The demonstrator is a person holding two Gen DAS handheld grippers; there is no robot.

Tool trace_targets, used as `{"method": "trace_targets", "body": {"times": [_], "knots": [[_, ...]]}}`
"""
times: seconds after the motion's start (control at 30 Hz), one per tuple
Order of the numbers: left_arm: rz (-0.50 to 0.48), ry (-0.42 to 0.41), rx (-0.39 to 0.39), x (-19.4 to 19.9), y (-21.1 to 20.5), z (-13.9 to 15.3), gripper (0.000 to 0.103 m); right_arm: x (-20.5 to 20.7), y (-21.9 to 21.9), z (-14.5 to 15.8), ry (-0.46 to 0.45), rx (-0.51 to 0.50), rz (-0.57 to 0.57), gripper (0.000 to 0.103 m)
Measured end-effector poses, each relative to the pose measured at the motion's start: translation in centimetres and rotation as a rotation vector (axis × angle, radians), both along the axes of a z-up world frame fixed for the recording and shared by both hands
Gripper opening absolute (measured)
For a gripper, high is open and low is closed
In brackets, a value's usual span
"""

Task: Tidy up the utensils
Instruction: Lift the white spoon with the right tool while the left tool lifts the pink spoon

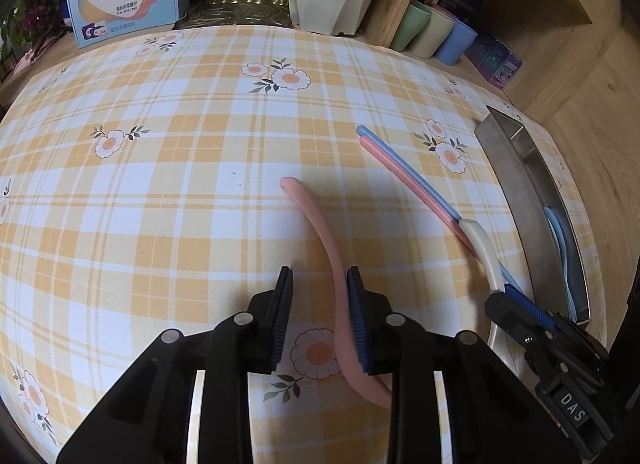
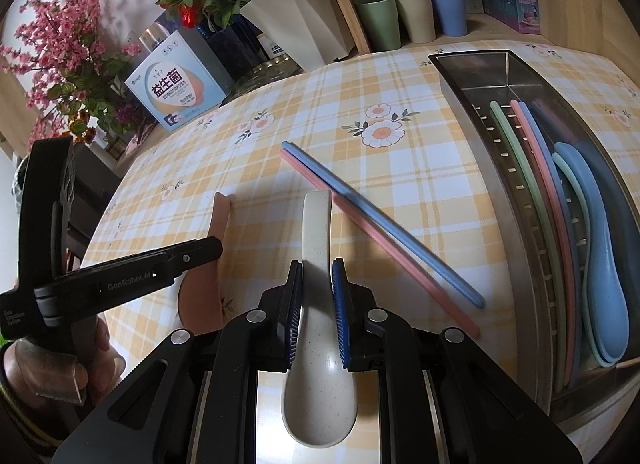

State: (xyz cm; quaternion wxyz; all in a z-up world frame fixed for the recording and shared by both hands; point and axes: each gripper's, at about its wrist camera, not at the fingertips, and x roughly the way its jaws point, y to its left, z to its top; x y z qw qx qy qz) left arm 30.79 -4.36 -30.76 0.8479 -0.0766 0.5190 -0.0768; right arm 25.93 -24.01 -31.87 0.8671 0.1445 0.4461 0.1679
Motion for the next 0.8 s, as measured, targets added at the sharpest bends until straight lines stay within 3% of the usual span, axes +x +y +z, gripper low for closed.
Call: {"method": "trace_targets", "body": {"times": [0.1, 0.17, 0.23, 0.47, 0.8], "knots": [[-0.008, -0.001, -0.012, 0.2, -0.2, -0.1, 0.026, 0.0, 0.0, -0.1, 0.001, 0.0, -0.001, 0.015], [-0.015, -0.004, -0.012, 0.2, -0.3, -0.1, 0.01, 0.1, -0.1, -0.1, 0.002, 0.0, -0.003, 0.015], [-0.024, -0.013, -0.02, 0.1, -0.2, -0.1, 0.006, 0.1, -0.1, -0.1, 0.003, -0.002, -0.004, 0.015], [-0.011, -0.049, -0.086, -1.2, 0.6, 0.8, 0.006, -0.2, -0.2, 0.1, 0.002, -0.01, -0.007, 0.015], [-0.037, -0.123, -0.211, -3.5, -0.3, 5.1, 0.006, -1.5, -2.6, 2.9, -0.046, 0.006, -0.053, 0.015]]}}
